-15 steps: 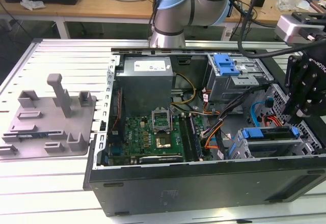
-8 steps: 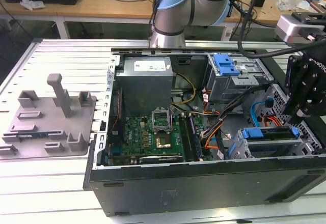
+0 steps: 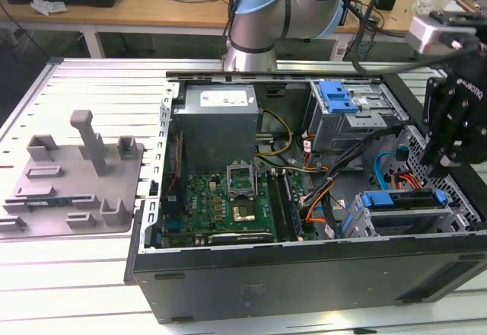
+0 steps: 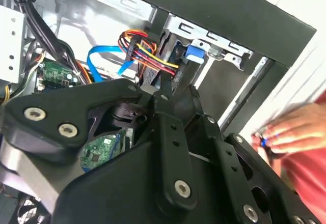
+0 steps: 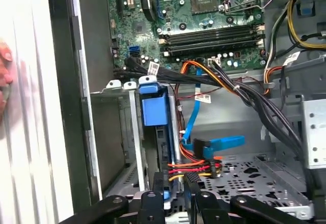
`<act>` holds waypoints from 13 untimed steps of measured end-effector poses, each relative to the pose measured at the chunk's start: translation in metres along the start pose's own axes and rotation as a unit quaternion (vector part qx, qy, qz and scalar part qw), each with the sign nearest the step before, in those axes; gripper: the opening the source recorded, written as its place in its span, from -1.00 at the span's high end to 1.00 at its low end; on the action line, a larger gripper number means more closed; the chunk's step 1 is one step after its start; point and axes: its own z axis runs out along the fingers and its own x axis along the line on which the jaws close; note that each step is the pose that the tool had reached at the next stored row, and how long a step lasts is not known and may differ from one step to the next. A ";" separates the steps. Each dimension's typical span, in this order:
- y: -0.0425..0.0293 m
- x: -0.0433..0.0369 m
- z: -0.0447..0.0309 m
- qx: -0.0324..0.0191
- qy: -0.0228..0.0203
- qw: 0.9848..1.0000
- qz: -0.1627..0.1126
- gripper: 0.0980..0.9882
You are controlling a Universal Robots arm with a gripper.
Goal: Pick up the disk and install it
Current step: 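Insert the second disk wire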
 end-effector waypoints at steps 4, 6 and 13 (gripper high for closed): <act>0.0026 -0.0237 -0.0157 0.004 0.061 0.998 0.000 0.54; 0.0049 -0.0337 -0.0158 0.005 0.078 0.997 -0.001 0.54; 0.0122 -0.0461 -0.0067 0.002 0.079 0.997 0.009 0.54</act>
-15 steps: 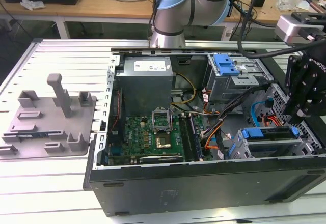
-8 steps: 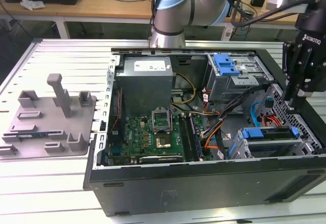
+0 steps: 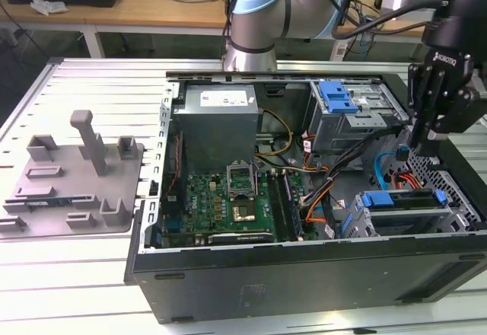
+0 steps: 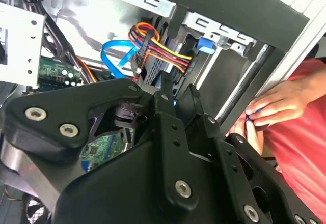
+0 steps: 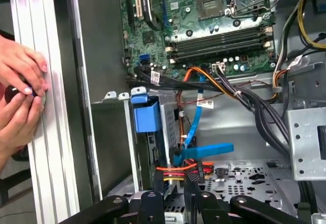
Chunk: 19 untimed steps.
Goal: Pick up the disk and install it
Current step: 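Insert the second disk wire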
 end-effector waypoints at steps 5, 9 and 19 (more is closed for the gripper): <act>0.0056 -0.0007 0.0007 -0.004 0.000 1.000 0.009 0.54; 0.0122 -0.0037 0.0025 -0.007 0.012 1.000 0.009 0.54; 0.0142 -0.0096 0.0048 -0.006 0.035 0.999 0.010 0.54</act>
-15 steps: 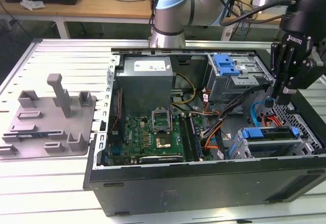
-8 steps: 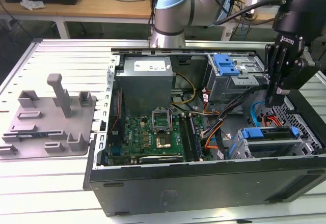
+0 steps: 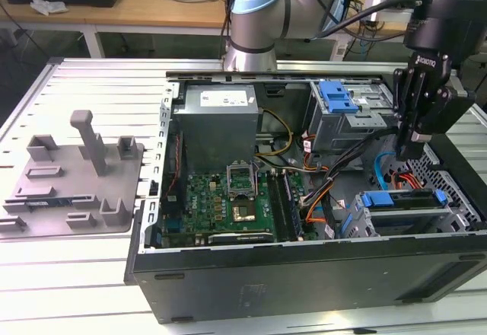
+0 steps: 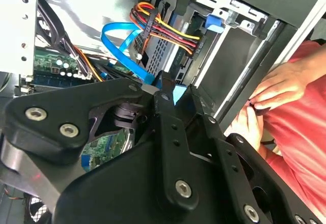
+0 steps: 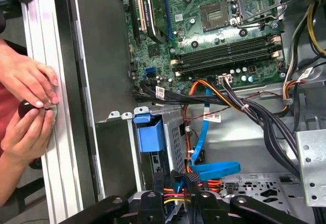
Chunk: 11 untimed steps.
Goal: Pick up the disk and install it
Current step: 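Insert the second disk wire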
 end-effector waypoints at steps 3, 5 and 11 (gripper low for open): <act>0.0024 -0.0005 0.0012 0.000 0.002 1.000 0.001 0.54; 0.0040 -0.0007 0.0017 0.000 0.002 1.000 0.002 0.74; 0.0061 -0.0017 0.0027 -0.001 0.003 1.000 0.004 0.86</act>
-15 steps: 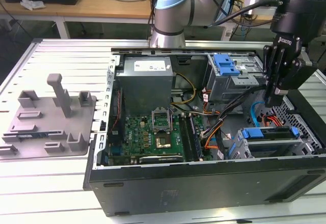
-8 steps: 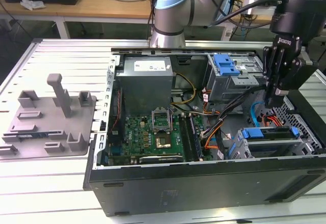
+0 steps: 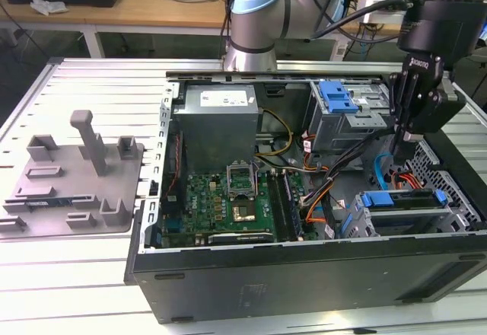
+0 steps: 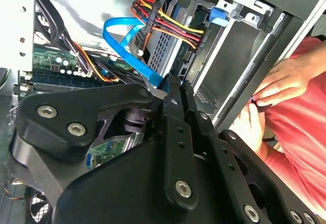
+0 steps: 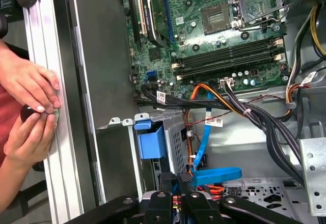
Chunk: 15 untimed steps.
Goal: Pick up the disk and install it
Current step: 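Insert the second disk wire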
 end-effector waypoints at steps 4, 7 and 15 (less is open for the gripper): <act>-0.0002 0.0014 0.0010 0.000 0.000 1.000 0.000 0.86; -0.0024 0.0151 0.0064 -0.001 -0.004 1.000 0.000 0.86; -0.0055 0.0350 0.0148 -0.001 -0.042 0.999 0.000 0.86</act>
